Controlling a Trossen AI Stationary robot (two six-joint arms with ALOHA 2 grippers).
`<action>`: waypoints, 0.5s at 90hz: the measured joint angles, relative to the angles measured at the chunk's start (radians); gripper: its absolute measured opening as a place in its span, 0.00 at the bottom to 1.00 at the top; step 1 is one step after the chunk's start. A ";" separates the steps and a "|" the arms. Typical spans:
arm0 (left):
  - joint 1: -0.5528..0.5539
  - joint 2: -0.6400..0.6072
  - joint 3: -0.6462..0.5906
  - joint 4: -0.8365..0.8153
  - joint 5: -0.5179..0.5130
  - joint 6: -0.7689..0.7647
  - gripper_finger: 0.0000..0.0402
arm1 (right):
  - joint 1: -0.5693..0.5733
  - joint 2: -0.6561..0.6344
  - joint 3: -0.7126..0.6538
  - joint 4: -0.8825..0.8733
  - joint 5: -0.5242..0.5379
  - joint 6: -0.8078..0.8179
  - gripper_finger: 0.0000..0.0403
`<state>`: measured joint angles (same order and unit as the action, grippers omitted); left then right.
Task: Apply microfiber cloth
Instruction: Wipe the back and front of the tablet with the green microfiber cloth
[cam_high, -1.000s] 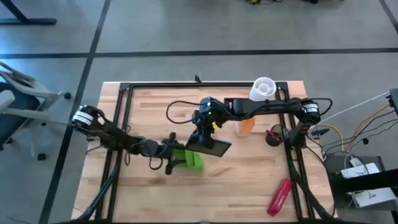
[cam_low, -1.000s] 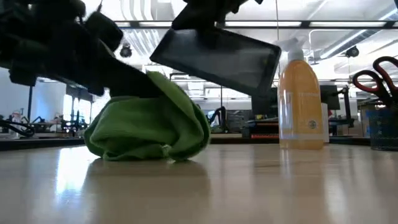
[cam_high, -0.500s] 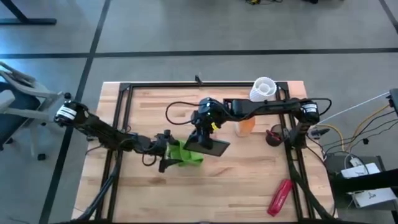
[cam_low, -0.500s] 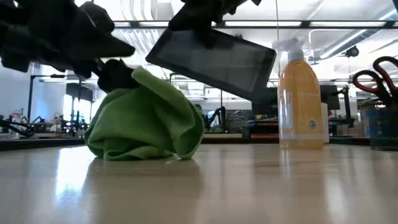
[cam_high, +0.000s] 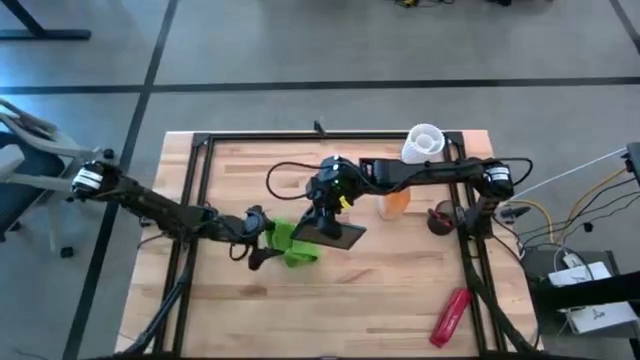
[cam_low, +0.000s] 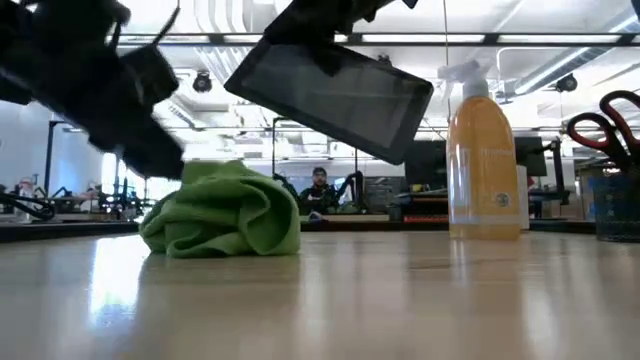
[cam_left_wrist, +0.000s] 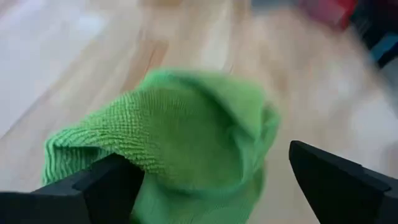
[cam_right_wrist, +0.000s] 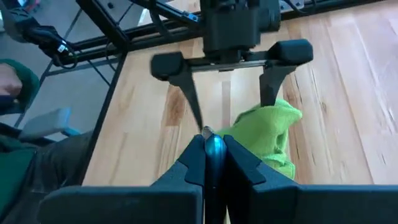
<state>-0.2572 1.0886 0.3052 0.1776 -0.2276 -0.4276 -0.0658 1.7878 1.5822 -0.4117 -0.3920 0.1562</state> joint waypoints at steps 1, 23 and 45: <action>0.000 -0.002 0.005 -0.026 0.000 0.000 0.92 | 0.000 0.000 0.000 0.000 0.000 0.000 0.02; -0.006 -0.028 0.101 -0.216 0.009 0.079 0.88 | 0.011 0.014 0.001 0.023 0.028 -0.001 0.02; -0.006 -0.027 0.094 0.067 0.006 0.131 0.86 | 0.037 0.035 0.001 0.043 0.026 -0.001 0.02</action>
<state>-0.2630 1.0615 0.3987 0.2449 -0.2218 -0.2967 -0.0288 1.8229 1.5829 -0.3692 -0.3660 0.1550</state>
